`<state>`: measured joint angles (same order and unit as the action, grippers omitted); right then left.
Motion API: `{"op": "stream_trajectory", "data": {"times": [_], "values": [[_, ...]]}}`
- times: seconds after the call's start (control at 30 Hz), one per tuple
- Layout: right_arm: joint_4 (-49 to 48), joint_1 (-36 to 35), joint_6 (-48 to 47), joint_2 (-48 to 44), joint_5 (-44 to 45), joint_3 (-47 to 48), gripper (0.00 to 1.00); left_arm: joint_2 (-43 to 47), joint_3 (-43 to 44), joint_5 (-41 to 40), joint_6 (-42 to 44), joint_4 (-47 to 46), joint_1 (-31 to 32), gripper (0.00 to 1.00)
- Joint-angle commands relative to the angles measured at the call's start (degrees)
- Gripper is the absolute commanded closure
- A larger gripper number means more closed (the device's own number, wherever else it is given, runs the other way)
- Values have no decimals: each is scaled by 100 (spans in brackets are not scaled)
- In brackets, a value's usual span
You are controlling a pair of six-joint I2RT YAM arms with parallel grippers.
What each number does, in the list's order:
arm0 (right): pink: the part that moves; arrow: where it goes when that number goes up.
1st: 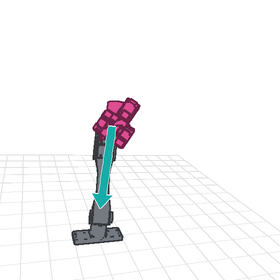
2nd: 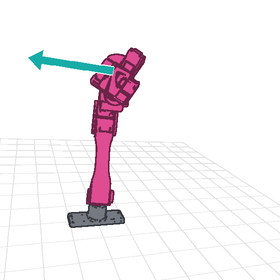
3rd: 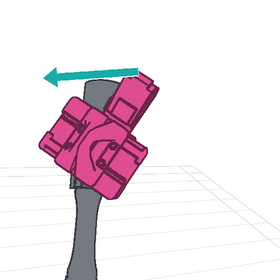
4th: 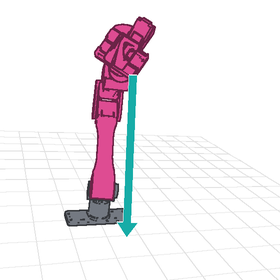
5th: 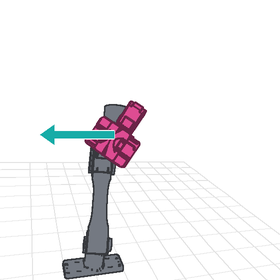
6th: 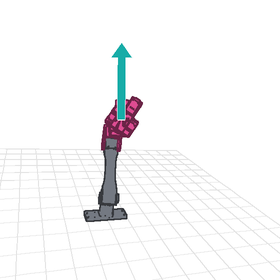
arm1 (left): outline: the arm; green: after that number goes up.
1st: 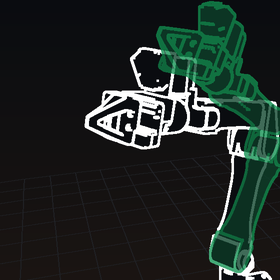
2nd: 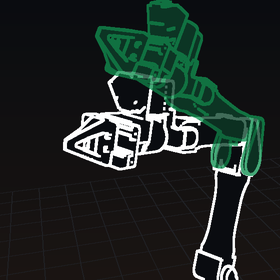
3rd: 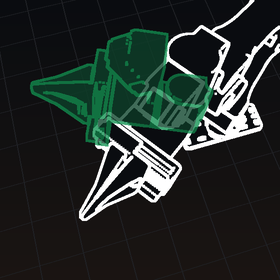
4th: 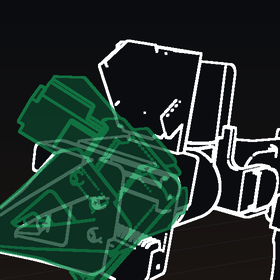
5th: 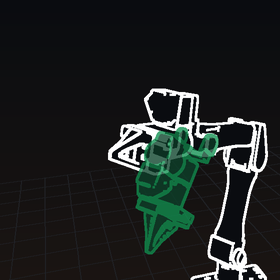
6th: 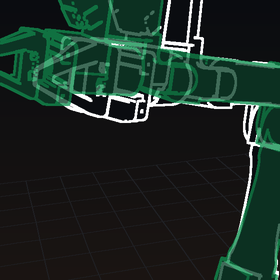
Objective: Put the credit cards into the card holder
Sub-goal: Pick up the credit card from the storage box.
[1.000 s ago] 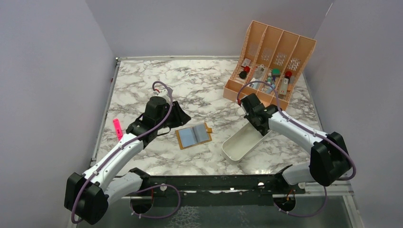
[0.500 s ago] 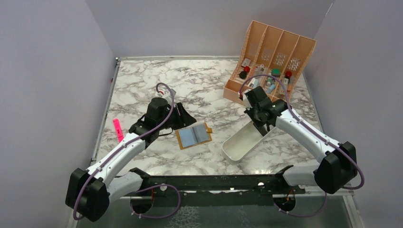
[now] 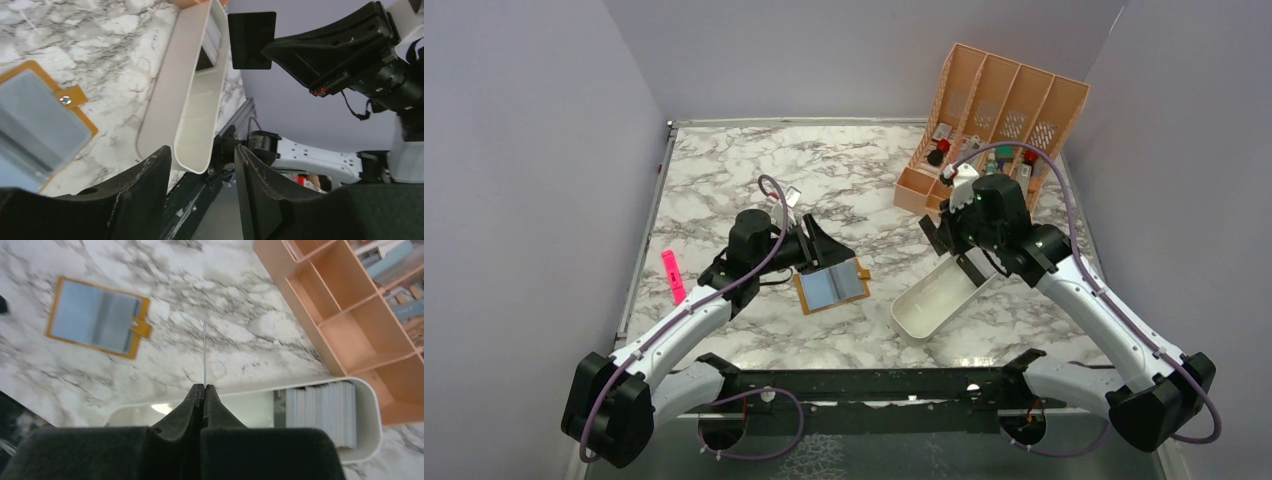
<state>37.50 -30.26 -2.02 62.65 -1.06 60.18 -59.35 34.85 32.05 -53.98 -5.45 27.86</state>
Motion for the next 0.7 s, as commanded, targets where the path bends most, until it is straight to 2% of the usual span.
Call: {"op": "stream_trajectory", "data": {"times": [0.0,0.1,0.23,0.47,0.67], "values": [[-1495,13,1485,-243,-1128,-97,99,178,-196,745,-773,-1309,18,45],[-2942,11,2876,-396,-2369,-881,99,226,-141,785,-779,-1439,19,42],[-4901,4,4451,-362,-3120,-1689,99,272,-93,855,-794,-1557,34,38],[-6662,3,5755,10,-3675,-2270,99,327,-123,786,-932,-1774,69,34],[-7162,-44,6112,330,-3946,-2293,99,361,-232,449,-1077,-1896,211,34]]}}
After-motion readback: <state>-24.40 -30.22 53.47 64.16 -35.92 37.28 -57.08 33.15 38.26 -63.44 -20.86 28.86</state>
